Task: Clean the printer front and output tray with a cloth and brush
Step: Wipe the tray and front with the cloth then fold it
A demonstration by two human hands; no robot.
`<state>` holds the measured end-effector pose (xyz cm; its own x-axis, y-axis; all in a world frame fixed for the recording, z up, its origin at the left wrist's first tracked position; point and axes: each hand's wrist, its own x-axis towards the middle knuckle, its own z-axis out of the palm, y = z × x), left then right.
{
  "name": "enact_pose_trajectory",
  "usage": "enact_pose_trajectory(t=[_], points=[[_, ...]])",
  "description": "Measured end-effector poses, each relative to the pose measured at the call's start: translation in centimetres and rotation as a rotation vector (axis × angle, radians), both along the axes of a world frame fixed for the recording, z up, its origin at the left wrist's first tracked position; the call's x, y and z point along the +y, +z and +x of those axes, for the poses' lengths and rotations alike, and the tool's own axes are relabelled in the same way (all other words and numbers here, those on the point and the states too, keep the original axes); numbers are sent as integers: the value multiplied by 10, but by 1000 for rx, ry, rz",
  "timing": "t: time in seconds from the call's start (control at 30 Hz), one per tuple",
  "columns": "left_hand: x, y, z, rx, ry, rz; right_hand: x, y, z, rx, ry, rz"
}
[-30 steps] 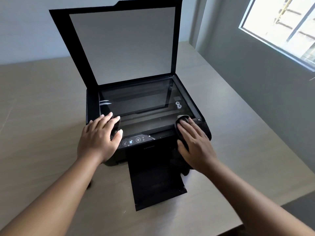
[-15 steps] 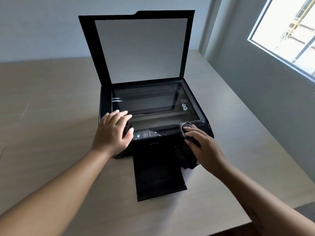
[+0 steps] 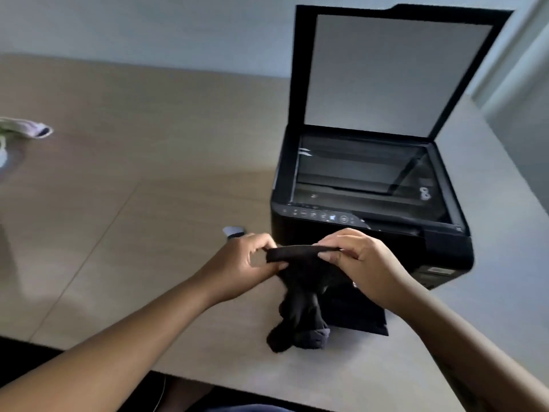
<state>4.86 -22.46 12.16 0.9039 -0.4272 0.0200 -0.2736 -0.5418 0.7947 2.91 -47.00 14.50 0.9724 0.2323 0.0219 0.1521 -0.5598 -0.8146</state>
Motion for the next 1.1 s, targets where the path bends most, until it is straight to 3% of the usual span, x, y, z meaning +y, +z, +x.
enact_pose_trajectory(t=[0.17, 0.37, 0.5, 0.57, 0.63, 0.67, 0.73, 0.8, 0.83, 0.9, 1.0, 1.1], points=[[87, 16, -18, 148, 286, 44, 91, 10, 31, -15, 99, -80], [208, 41, -26, -88, 548, 281, 185, 50, 76, -144, 214, -57], [248, 56, -41, -233, 705, 196, 216, 53, 93, -365, 243, 9], [261, 43, -51, -168, 703, 172, 221, 34, 92, -447, 314, -51], [270, 14, -66, 12, 620, 191, 218, -4, 85, -455, 440, -220], [273, -4, -74, 125, 532, 227, 216, -25, 79, -361, 530, -356], [273, -38, -89, 395, 340, 318, 209, -57, 64, 13, 742, -675], [273, -63, -97, 600, 220, 368, 209, -76, 53, 423, 870, -750], [274, -71, -97, 649, 223, 343, 212, -81, 52, 541, 873, -724], [279, -85, -89, 612, 336, 255, 223, -94, 59, 502, 797, -601], [286, -105, -64, 413, 649, 118, 245, -117, 74, 220, 296, -393], [280, -123, -47, 215, 816, 204, 251, -130, 66, 175, -151, -480]])
